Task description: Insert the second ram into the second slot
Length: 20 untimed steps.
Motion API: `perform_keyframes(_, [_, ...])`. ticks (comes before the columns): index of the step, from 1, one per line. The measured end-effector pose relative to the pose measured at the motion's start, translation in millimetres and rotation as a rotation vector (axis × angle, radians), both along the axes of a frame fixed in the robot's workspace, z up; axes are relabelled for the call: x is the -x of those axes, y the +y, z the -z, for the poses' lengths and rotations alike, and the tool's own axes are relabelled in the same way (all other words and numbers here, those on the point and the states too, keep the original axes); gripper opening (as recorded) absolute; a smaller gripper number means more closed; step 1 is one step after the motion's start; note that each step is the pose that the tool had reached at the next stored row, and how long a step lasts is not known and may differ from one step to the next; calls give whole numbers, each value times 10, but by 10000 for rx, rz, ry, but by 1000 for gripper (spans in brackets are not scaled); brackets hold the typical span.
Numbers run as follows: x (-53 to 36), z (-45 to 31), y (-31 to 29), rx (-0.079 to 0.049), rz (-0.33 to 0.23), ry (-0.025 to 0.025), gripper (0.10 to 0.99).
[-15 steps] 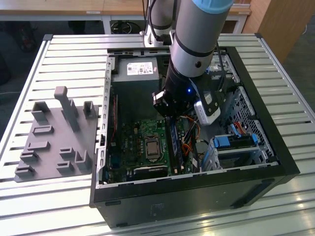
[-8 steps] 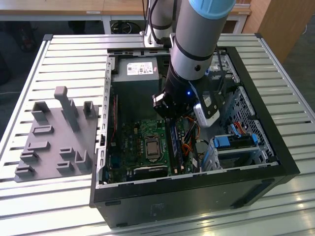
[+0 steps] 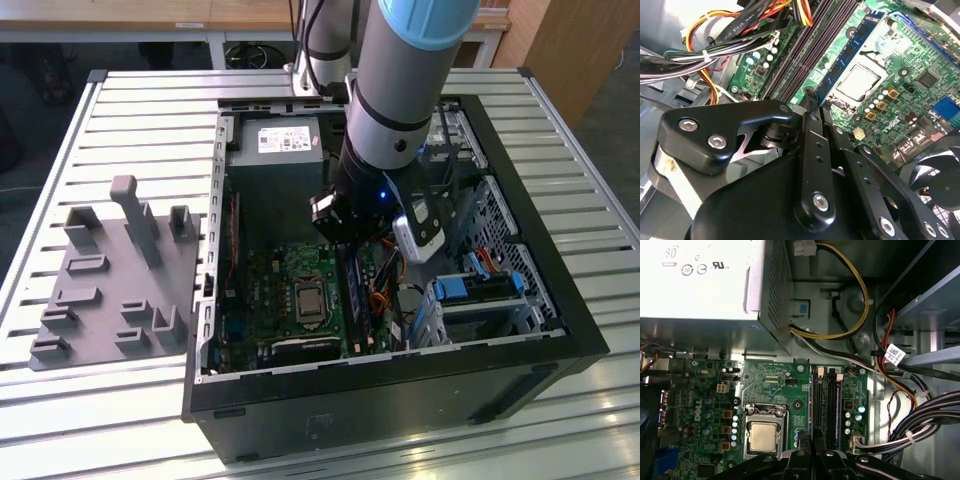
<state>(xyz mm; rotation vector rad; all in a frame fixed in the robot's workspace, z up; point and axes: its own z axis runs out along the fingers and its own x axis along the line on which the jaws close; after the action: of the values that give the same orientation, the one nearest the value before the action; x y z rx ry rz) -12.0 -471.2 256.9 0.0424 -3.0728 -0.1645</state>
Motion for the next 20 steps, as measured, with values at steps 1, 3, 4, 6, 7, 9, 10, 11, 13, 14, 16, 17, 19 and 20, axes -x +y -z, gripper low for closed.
perform_keyframes(1, [-2, 7, 0, 1, 0, 0, 137])
perform_keyframes(3, [-2, 21, 0, 1, 0, 0, 137])
perform_keyframes(4, [-3, 28, 0, 0, 0, 0, 137])
perform_keyframes(6, [-5, 44, 0, 1, 0, 0, 137])
perform_keyframes(7, [-7, 52, 0, 1, -1, 0, 137])
perform_keyframes(9, [-12, 70, 0, 0, 0, 1, 137])
perform_keyframes(10, [-14, 79, 0, 0, 2, 1, 137])
perform_keyframes(11, [-16, 87, 0, 0, 4, 1, 137])
perform_keyframes(13, [-19, 98, 0, 4, 19, 1, 137])
perform_keyframes(14, [-19, 102, 0, 7, 30, 1, 137])
perform_keyframes(16, [-22, 109, 0, 10, 61, 1, 137])
perform_keyframes(17, [-25, 109, 0, 13, 78, 2, 137])
perform_keyframes(19, [-26, 111, 0, 21, 99, 1, 137])
perform_keyframes(20, [-27, 112, 0, 28, 102, 1, 137])
